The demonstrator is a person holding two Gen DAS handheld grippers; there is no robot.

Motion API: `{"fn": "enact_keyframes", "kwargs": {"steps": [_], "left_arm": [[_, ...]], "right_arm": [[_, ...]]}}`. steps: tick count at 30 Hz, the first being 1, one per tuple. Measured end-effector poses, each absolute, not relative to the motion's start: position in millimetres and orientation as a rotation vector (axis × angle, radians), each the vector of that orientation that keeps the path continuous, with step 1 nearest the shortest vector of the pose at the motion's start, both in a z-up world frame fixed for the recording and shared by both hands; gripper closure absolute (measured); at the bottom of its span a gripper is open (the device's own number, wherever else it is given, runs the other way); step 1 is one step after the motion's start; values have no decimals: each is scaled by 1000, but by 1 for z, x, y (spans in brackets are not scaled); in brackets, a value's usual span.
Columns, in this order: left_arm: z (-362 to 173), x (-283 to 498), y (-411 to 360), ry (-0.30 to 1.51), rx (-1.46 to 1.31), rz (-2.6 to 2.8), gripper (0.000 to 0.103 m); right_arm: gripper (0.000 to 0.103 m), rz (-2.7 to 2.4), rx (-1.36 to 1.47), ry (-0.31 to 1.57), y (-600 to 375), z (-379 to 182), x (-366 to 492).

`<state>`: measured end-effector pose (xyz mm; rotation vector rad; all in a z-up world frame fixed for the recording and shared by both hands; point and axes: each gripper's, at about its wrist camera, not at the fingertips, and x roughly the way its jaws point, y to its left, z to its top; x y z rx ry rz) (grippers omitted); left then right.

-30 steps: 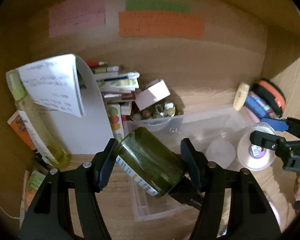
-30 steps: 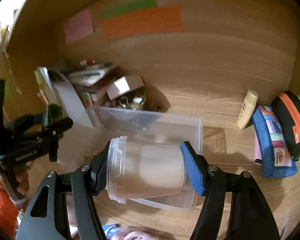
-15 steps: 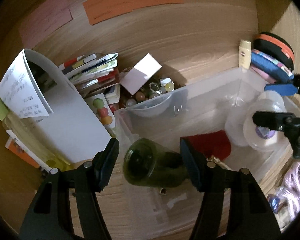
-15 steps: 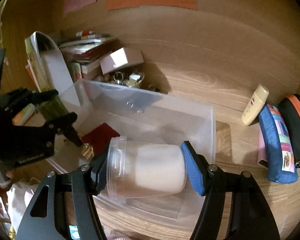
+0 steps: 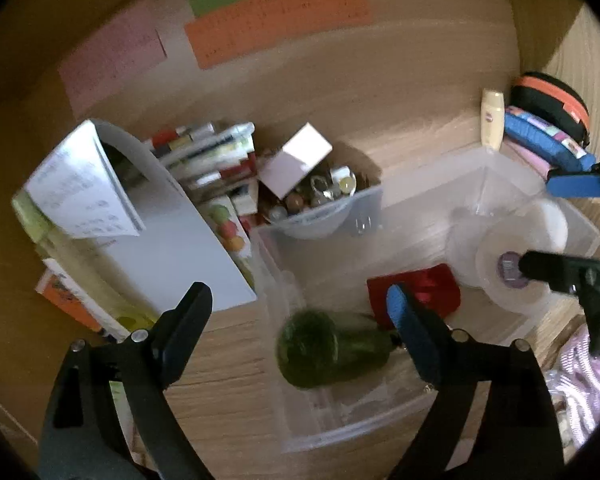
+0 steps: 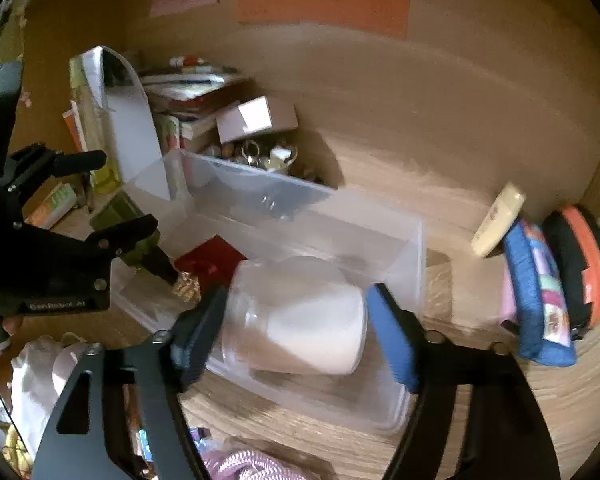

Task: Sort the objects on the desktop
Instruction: 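Lower the bottle and jar into the clear bin and open both grippers, then grasp the pink piggy jar with the left gripper while the right grasps the pink rope bag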

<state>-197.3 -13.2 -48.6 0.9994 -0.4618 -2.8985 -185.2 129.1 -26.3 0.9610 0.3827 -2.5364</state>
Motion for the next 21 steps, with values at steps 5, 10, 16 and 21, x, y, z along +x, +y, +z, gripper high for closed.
{"fn": "enact_keyframes", "kwargs": {"steps": [5, 10, 16, 21], "left_arm": [[-30, -174, -10, -434, 924, -2927, 8], [-17, -153, -11, -387, 862, -2925, 8], [-2, -129, -12, -320, 822, -2935, 6], [10, -106, -18, -229, 811, -2950, 5]], "right_arm": [[18, -2599, 853, 460, 128, -12, -160], [18, -2602, 815, 484, 130, -4, -137], [14, -2610, 775, 421, 144, 11, -110], [10, -2639, 738, 396, 158, 19, -88]]}}
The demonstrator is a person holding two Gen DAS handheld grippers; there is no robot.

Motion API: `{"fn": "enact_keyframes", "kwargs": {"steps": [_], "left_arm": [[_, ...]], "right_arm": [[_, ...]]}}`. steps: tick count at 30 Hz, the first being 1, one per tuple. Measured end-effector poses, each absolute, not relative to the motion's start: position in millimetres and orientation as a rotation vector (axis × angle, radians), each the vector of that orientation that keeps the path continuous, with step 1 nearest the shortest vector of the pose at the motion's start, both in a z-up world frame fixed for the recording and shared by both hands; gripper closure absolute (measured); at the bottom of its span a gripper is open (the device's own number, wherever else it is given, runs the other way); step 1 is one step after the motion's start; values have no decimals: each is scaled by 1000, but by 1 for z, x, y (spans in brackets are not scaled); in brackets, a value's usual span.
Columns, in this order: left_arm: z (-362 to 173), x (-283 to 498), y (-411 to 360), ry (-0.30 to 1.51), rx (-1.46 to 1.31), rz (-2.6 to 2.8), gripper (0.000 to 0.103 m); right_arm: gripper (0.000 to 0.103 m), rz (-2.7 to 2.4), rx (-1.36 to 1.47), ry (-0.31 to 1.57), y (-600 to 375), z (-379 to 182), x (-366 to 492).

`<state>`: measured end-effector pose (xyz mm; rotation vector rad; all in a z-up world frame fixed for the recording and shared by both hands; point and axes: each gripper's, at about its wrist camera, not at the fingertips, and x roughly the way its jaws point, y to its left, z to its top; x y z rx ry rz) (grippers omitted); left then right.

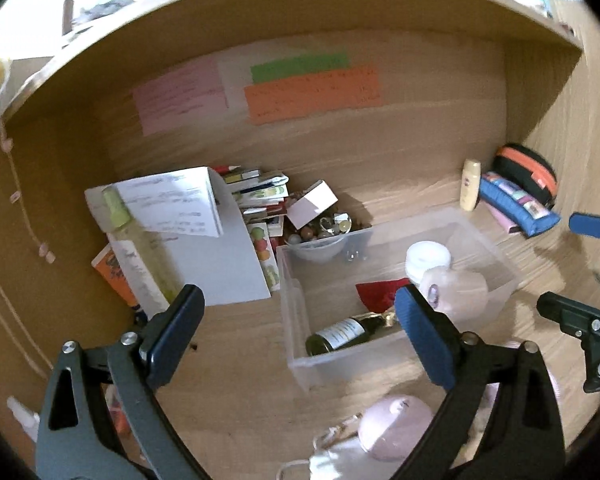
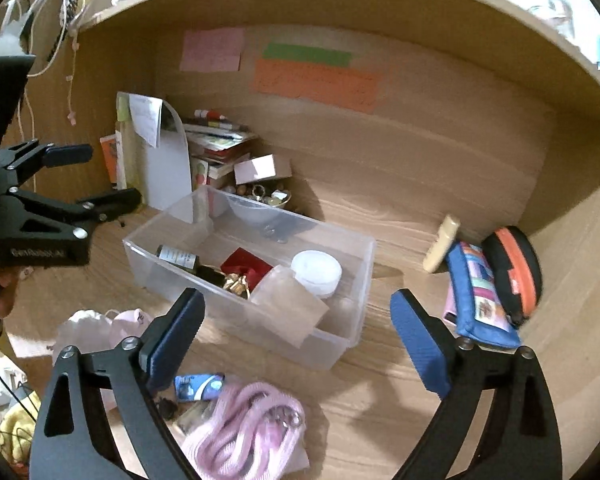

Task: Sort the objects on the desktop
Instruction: 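Grasp the pink piggy jar with the left gripper while the right grasps the pink rope bag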

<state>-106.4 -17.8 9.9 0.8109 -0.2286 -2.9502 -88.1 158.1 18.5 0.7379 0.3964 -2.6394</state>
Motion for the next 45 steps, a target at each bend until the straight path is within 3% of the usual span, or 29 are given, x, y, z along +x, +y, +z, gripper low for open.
{"fn": "enact_keyframes", "kwargs": {"steps": [2, 10, 15, 19, 27, 36, 38, 41, 42, 45], "left_arm": [[15, -97, -23, -171, 812, -2954, 1], [4, -81, -30, -29, 968, -2971, 1], [-29, -76, -22, -67, 1138, -2956, 1], [-54, -74, -14, -163, 1221, -2927, 1], [-89, -89, 3, -186, 1399, -2910, 1], [-110, -114, 13, -230, 1480, -2906, 3], [-112, -116, 11, -214, 1500, -2920, 21], [-114, -119, 9, -164, 1545, -2937, 40], [-114, -119, 9, -158, 1540, -2937, 40], [-113, -118, 8, -155, 1509, -2948, 40]], "right_arm": [[10, -2648, 728, 396, 164, 21, -77], [5, -2690, 704, 390, 186, 23, -47], [0, -2696, 753, 379, 191, 4, -41], [0, -2604, 871, 397, 176, -27, -46], [0, -2491, 1106, 477, 150, -78, -72], [2, -2275, 1333, 139, 180, -93, -102], [8, -2231, 1363, 84, 182, -97, -108], [24, -2213, 1352, 105, 177, -94, -110], [33, -2206, 1349, 107, 176, -94, -110], [43, -2194, 1336, 98, 176, -91, -112]]}}
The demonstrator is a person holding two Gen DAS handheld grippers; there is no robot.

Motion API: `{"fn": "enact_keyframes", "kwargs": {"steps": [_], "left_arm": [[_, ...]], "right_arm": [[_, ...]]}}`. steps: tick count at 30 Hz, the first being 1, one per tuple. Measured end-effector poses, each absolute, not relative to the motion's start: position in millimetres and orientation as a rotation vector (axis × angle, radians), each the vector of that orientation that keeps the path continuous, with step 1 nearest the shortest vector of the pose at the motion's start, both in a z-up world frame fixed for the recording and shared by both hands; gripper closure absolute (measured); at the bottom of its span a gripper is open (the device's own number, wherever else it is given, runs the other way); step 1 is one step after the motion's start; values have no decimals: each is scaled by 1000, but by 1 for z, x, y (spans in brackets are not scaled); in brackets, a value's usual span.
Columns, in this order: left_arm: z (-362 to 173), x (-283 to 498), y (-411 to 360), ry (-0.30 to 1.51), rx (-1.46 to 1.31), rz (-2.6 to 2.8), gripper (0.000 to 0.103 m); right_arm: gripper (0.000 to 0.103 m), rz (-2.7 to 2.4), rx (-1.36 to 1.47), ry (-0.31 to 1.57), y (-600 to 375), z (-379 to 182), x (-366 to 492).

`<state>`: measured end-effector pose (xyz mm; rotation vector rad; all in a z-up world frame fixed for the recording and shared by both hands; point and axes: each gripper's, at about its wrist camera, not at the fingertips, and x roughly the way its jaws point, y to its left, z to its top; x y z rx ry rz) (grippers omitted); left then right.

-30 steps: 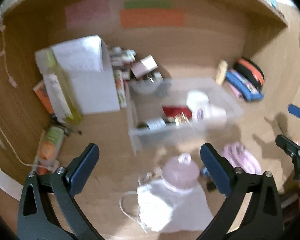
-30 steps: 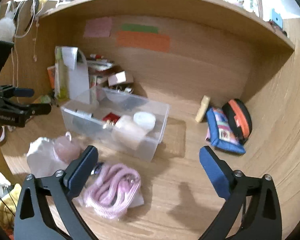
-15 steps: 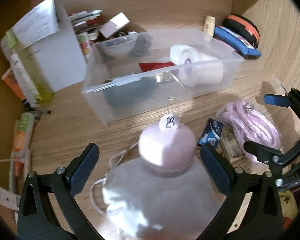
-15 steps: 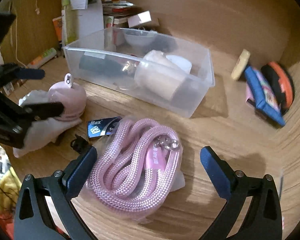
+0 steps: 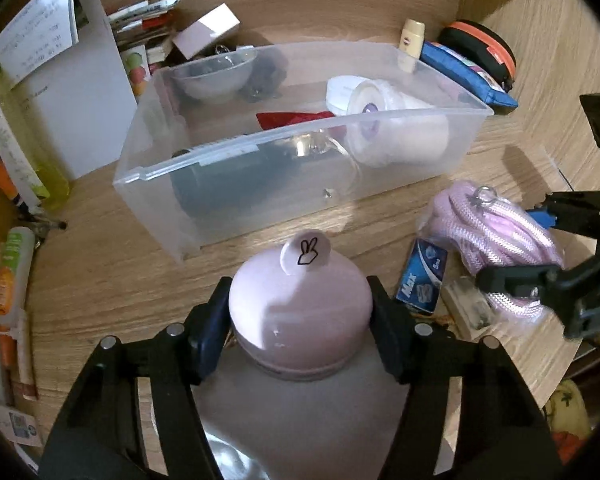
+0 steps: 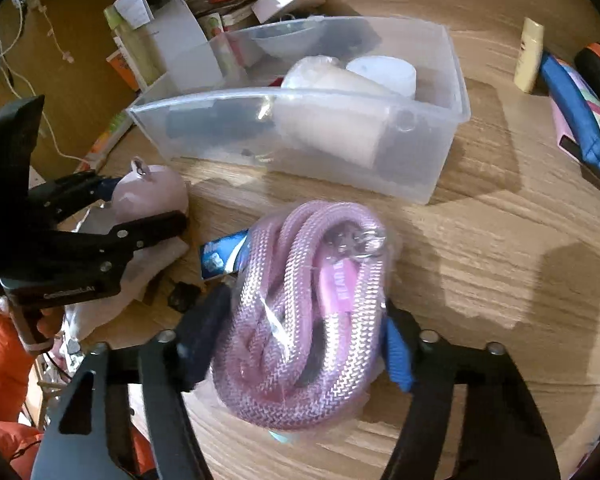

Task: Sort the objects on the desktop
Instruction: 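Grasp the pink piggy jar with the left gripper while the right grasps the pink rope bag, then carry the piggy jar and rope bag into the clear bin and release both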

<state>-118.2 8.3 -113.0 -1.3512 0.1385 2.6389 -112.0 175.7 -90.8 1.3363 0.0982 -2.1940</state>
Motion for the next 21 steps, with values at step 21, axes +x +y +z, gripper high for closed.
{"fn": "enact_keyframes", "kwargs": {"steps": [21], "left_arm": [[-40, -79, -22, 37, -1022, 2859, 40]], "right_arm": [[58, -2341, 1037, -14, 199, -6, -88]]}}
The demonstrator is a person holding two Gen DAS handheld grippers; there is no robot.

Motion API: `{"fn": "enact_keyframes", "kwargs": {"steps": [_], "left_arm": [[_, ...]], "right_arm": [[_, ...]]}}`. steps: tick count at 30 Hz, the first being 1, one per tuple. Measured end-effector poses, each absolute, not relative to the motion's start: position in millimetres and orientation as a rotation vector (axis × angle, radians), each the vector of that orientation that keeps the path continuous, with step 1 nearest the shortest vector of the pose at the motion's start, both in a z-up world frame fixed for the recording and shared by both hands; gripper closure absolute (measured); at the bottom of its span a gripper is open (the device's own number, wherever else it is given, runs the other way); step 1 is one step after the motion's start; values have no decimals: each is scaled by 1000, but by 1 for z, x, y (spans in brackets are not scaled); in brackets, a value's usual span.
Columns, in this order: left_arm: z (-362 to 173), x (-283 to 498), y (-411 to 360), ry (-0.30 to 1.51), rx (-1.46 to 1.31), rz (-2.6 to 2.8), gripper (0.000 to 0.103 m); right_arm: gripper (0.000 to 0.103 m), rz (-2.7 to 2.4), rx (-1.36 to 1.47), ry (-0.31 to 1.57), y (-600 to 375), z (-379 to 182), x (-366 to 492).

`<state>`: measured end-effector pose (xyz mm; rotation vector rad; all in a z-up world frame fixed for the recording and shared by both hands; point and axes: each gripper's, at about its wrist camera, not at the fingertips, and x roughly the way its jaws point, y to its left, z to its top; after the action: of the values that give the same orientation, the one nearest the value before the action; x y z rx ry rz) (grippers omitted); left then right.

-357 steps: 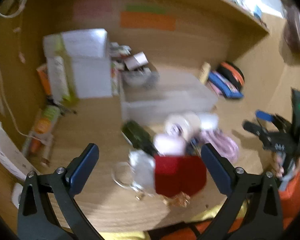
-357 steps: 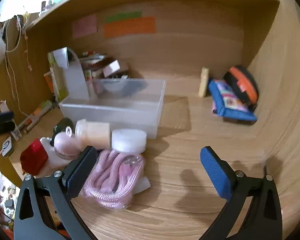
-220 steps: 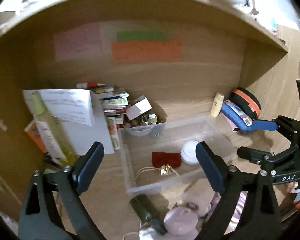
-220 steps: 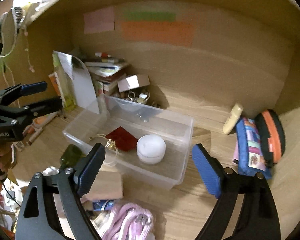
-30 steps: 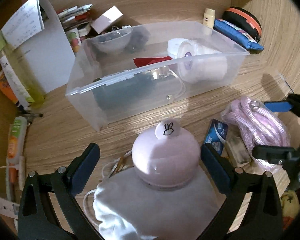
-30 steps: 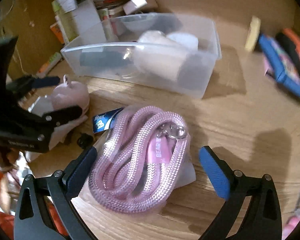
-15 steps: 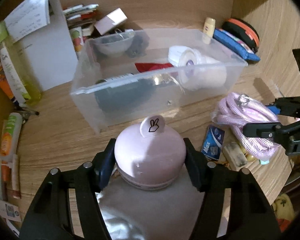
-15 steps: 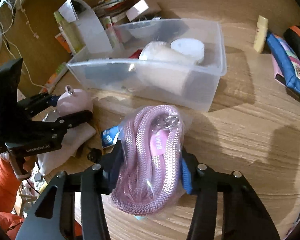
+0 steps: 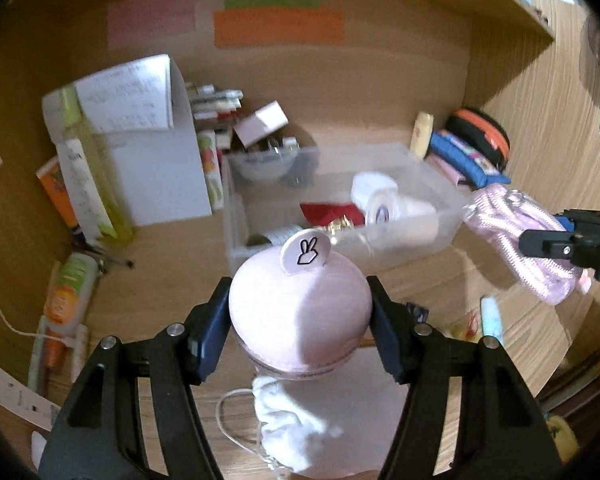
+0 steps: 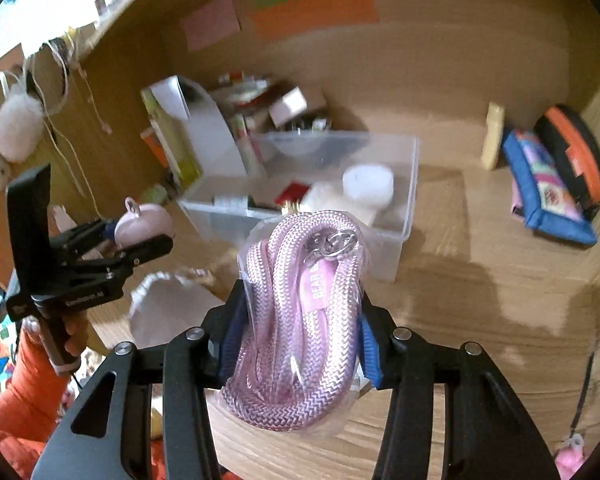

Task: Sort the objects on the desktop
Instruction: 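Carry the piggy jar and rope bag into the clear bin and release both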

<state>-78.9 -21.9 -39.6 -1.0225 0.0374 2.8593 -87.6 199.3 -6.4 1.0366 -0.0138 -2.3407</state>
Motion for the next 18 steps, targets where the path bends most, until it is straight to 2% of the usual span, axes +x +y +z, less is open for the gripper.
{"fn": "enact_keyframes", "kwargs": {"steps": [9, 18], "left_arm": [[-1, -84, -35, -27, -890, 2929, 40], [16, -113, -40, -82, -840, 2942, 40]], "right_arm": [[58, -2396, 918, -94, 208, 25, -97], [58, -2380, 895, -122, 193, 32, -129]]}}
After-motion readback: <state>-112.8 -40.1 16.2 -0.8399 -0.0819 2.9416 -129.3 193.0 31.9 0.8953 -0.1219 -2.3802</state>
